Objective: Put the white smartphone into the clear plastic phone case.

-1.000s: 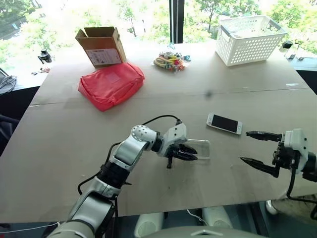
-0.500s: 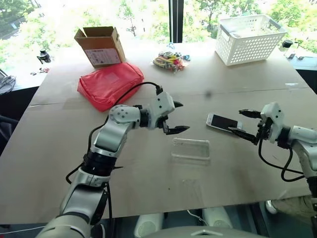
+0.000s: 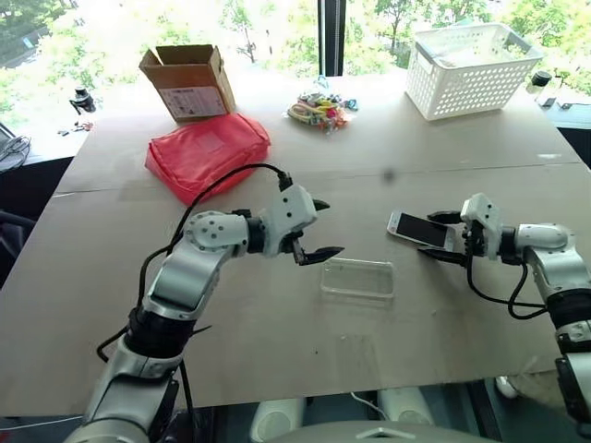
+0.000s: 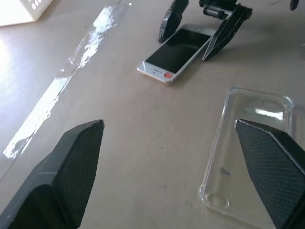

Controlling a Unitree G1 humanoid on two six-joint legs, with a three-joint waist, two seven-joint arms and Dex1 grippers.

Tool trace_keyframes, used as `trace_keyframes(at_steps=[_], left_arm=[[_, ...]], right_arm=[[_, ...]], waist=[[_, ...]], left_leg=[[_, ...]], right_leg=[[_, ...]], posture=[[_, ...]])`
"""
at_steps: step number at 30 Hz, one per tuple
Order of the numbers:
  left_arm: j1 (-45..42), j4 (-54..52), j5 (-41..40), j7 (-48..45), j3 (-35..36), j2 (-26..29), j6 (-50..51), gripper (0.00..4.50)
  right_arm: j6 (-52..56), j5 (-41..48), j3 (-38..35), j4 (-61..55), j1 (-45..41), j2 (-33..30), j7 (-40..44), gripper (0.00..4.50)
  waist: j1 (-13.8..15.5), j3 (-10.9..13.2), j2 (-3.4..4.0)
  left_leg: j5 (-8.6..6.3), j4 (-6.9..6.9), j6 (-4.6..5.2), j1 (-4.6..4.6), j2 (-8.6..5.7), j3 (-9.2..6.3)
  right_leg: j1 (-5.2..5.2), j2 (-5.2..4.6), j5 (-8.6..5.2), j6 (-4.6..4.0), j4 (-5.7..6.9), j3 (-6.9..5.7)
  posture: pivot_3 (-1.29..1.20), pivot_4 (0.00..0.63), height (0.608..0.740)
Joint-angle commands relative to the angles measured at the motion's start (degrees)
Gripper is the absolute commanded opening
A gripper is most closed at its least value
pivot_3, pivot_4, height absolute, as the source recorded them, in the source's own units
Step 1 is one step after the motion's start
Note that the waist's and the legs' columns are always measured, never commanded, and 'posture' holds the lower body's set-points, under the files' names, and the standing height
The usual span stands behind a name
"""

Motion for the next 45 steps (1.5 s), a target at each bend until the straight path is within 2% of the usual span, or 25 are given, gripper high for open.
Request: trace_keyframes(at_steps=[1, 9, 13, 14, 15, 17, 24, 29, 35, 38, 40, 45], left_arm=[[-0.12, -2.95, -1.44, 0.55, 0.91, 0.35, -0.3, 4.48], [-0.26, -2.59, -3.13, -0.69, 0.3, 0.18, -2.24, 4.48], [1.22, -3.88, -8.26, -3.67, 0.21, 0.41, 1.79, 4.48], [1.3, -4.17, -9.23, -4.11, 0.23, 0.66, 2.81, 4.5], [1.31, -4.41, -10.16, -4.48, 0.28, 0.87, 3.78, 4.5], [1.03, -4.29, -10.9, -5.02, -0.1, 1.68, 5.29, 4.5], [0.57, -3.38, -11.18, -5.03, -0.92, 2.33, 6.09, 4.5], [0.46, -2.68, -12.1, -4.21, 0.26, 1.19, 5.12, 4.5], [0.67, -0.67, -14.34, -2.54, 4.16, -0.98, 3.1, 4.5], [0.15, 2.24, -14.9, -3.35, 5.1, -1.04, 2.09, 3.71], [-1.11, 5.38, -14.15, -4.39, 4.62, -1.37, 0.13, 2.99], [-5.03, 11.18, -13.35, -8.32, 1.24, -4.44, -4.4, 0.8]], right_arm=[[1.11, -2.39, 1.91, 1.97, 3.24, -0.75, 1.88, 4.5], [1.02, -4.42, 1.76, 4.01, 4.64, -0.89, -1.41, 4.5], [1.53, -4.4, 2.06, 3.59, 5.09, -1.08, -1.81, 4.5], [1.62, -4.32, 2.07, 3.33, 5.27, -1.13, -1.79, 3.98], [1.69, -4.28, 2.1, 3.02, 5.51, -1.21, -1.73, 3.73], [1.74, -4.32, 2.13, 2.68, 5.9, -1.36, -1.67, 2.91], [1.08, -4.14, 1.86, 2.06, 6.58, -1.59, -2.05, 2.9], [1.55, -0.57, -0.2, -7.86, 8.34, -2.71, -0.19, 2.9], [12.78, 7.75, -3.79, -31.7, 14.42, -5.64, -0.29, 2.9], [18.55, 8.97, -3.99, -40.29, 16.52, -7.78, -1.17, 2.9], [21.11, 8.79, -3.08, -45.14, 17.72, -9.11, -1.68, 2.9], [23.21, 6.94, 0.16, -50.84, 17.56, -8.85, -3.75, 2.9]], waist=[[-0.01, -0.01, -0.01], [0.12, -0.07, -0.06], [0.13, -0.14, -0.09], [0.13, -0.18, -0.14], [0.12, -0.21, -0.19], [0.11, -0.25, -0.23], [0.2, -0.25, -0.23], [0.22, -0.23, -0.21], [-0.44, -0.1, -0.04], [-0.71, 0.01, 0.14], [-0.5, 0.02, 0.13], [-0.09, 0.04, 0.1]], left_leg=[[0.01, 0.0, -0.01, 0.0, 0.0, -0.02], [0.11, 0.0, -0.2, -0.01, 0.0, -0.04], [0.09, 0.03, -0.15, 0.1, -0.02, -0.03], [0.06, 0.04, -0.1, 0.13, -0.02, -0.03], [0.0, 0.05, 0.0, 0.14, -0.03, -0.04], [-0.01, 0.16, 0.01, 0.15, -0.03, -0.06], [-0.04, 0.14, 0.06, 0.79, -0.04, -0.09], [-0.04, 0.08, 0.06, 0.85, -0.04, -0.22], [-0.03, -0.15, 0.05, 0.68, -0.01, -0.3], [-0.03, -0.24, 0.04, 0.65, 0.02, -0.08], [-0.03, -0.24, 0.04, 0.65, 0.02, -0.07], [-0.03, -0.2, 0.04, 0.55, -0.03, -0.09]], right_leg=[[0.0, 0.0, 0.0, 0.0, -0.01, 0.0], [0.01, -0.04, 0.0, 0.01, -0.06, 0.02], [0.18, -0.05, 0.0, 0.01, -0.06, 0.0], [0.21, -0.05, 0.0, 0.01, -0.06, -0.01], [0.24, -0.05, 0.0, 0.01, -0.05, -0.04], [0.3, -0.04, 0.0, 0.01, -0.04, -0.12], [1.1, -0.04, -0.02, 0.0, -0.24, -0.24], [1.14, -0.04, -0.02, 0.01, -0.26, -0.26], [0.76, -0.06, -0.02, 0.01, -0.23, -0.14], [0.51, -0.02, -0.02, 0.02, -0.09, 0.1], [0.49, -0.01, -0.02, 0.02, -0.08, 0.08], [0.49, -0.02, -0.02, 0.03, -0.15, 0.01]], posture=[[0.0, 0.15, 0.74], [0.0, 0.15, 0.74], [0.0, 0.15, 0.74], [0.0, 0.15, 0.74], [0.0, 0.15, 0.74], [0.0, 0.15, 0.74], [0.0, 0.15, 0.74], [0.0, 0.15, 0.74], [0.0, 0.15, 0.74], [0.0, 0.15, 0.74], [0.0, 0.15, 0.74], [0.0, 0.15, 0.74]])
